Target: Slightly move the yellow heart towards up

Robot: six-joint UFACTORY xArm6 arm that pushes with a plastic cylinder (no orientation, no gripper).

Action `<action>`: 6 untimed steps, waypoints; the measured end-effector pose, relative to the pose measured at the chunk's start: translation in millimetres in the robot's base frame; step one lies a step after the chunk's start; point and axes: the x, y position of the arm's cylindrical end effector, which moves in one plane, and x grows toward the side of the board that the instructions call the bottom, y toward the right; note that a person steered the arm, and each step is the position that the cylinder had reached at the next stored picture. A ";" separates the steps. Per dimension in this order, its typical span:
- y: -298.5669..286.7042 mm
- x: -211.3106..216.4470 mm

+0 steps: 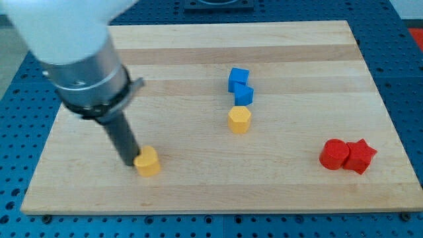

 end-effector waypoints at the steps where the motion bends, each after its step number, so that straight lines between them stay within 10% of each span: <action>1: 59.0 0.4; 3: 112.4 -7.0; 6: 18.2 -34.5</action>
